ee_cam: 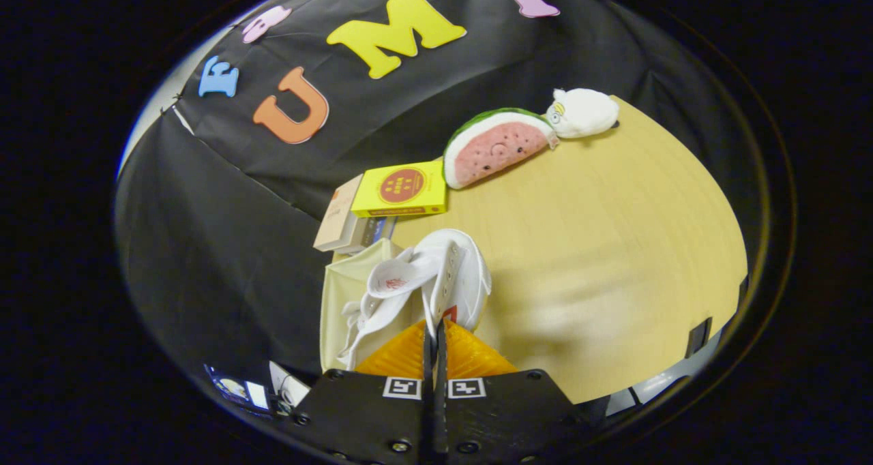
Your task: Open the storage box then place both shoes into the box .Put the left shoe in first, then the right shoe, with the right side of both shoes facing outward in a uniform manner.
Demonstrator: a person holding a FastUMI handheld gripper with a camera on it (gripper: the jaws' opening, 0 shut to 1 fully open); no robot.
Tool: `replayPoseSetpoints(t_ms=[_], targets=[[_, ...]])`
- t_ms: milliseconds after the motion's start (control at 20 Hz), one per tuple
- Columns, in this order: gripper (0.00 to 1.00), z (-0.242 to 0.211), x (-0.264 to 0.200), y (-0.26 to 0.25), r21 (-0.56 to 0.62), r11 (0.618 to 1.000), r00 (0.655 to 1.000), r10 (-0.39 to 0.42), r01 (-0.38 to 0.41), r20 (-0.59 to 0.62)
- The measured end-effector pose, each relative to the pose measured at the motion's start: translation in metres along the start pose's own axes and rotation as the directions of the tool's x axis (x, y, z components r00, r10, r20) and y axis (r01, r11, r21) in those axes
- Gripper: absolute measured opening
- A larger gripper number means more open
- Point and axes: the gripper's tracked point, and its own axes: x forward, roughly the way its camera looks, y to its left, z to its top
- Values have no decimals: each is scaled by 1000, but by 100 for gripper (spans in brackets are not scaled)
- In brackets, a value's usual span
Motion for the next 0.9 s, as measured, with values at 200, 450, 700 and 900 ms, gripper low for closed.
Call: replayPoseSetpoints(t_ms=[200, 450, 700, 900], targets=[[0, 1, 21, 54, -26, 999, 999, 30, -30, 11], [0, -7, 52, 98, -43, 998, 999, 49, -49, 1], [0, -25, 73, 109, -67, 997, 999, 39, -39, -11], [0, -37, 89, 106, -51, 998, 1000, 21, -22, -22]])
